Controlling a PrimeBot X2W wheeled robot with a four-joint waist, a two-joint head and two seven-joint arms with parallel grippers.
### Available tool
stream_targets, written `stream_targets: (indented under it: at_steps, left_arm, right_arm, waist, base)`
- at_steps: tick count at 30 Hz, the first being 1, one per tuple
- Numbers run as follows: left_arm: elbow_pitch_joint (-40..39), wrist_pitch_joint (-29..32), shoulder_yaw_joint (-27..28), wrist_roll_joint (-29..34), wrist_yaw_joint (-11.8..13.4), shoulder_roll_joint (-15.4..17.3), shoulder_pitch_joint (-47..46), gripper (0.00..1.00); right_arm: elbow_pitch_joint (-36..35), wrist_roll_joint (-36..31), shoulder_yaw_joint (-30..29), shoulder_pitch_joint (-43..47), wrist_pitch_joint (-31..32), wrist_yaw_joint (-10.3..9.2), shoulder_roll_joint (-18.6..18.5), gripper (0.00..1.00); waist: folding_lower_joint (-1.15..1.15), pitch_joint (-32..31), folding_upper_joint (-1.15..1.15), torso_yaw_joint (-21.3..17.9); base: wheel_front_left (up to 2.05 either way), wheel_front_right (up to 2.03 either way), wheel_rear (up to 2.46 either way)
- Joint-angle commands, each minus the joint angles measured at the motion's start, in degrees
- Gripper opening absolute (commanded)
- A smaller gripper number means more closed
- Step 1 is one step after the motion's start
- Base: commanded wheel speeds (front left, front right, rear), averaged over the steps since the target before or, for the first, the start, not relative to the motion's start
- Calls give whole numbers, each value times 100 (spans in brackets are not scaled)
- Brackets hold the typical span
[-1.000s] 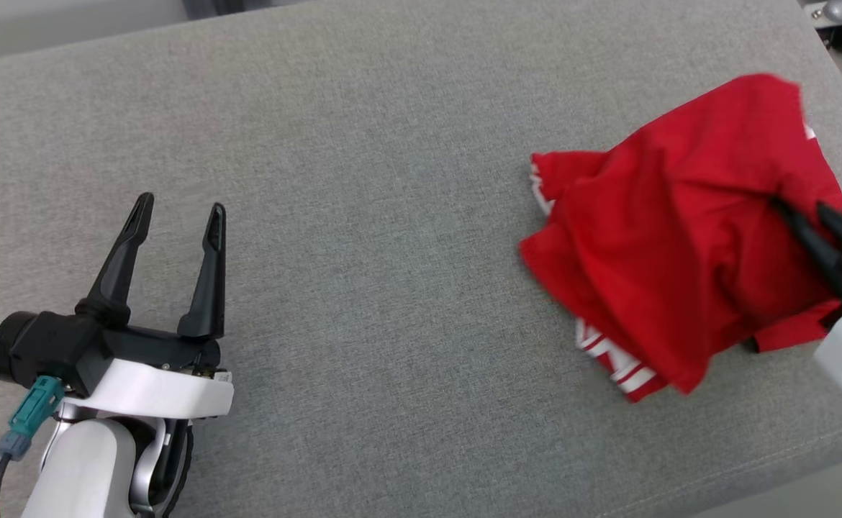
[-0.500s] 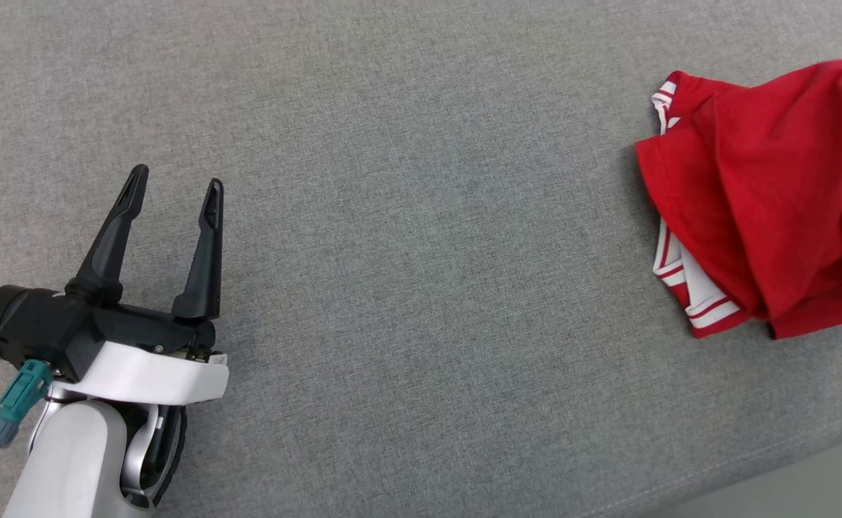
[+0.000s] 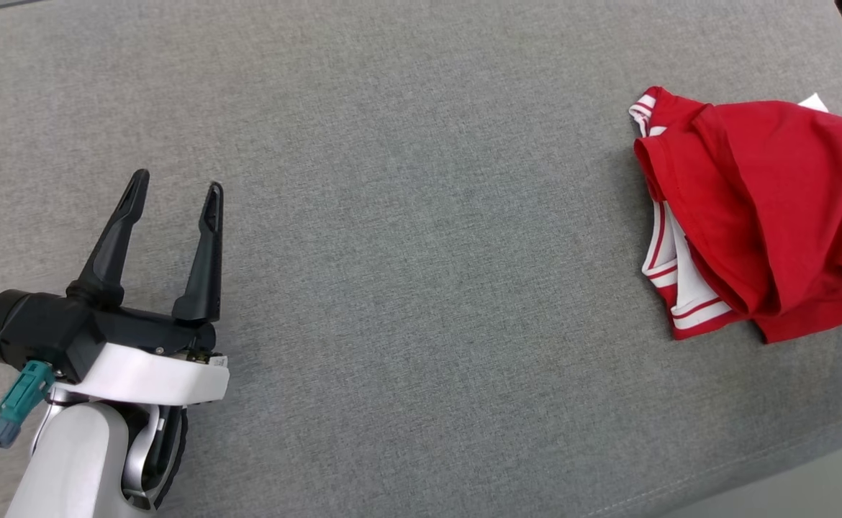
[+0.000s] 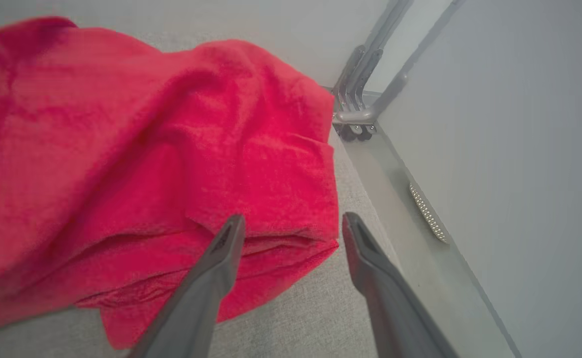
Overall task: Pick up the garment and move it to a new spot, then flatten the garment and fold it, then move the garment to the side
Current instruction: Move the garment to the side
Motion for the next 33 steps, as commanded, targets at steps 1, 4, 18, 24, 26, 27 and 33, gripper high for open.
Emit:
stream_targets:
  at_steps: [1,4,18,24,26,27,33]
  left_arm:
    - [7,-31,13,-34,22,25,27,100]
    - [15,-58,55,-45,76,34,95,100]
    - [26,-178,206,-139,279,-4,329,100]
    - [29,-229,271,-184,360,-45,423,100]
    - [7,-224,285,-220,388,-77,477,100]
    - [-1,-219,287,-222,407,-90,509,100]
    - [-22,-223,254,-347,337,-115,749,100]
  right_arm:
    - [-80,84,-74,118,-106,-4,157,100]
    - [-471,404,-228,372,-628,-4,649,100]
    - [-1035,2042,996,228,-2577,-4,945,100]
    - [-998,1807,1683,-82,-2640,-4,940,100]
    - [-894,1769,1840,-129,-2623,-4,941,100]
    - [-825,1720,1881,-141,-2614,-4,939,100]
    - [-478,1454,2043,-56,-2531,-4,940,100]
  waist:
    - [0,-54,0,49]
    - [0,-141,0,109]
    - [0,-655,0,668]
    - [0,-945,0,1035]
    - [0,-1069,0,1136]
    - [0,-1133,0,1183]
    - [0,-1439,0,1350]
  base:
    - [0,0,0]
    - [0,0,0]
    - [0,0,0]
    - [0,0,0]
    - [0,0,0]
    - [0,0,0]
    - [0,0,0]
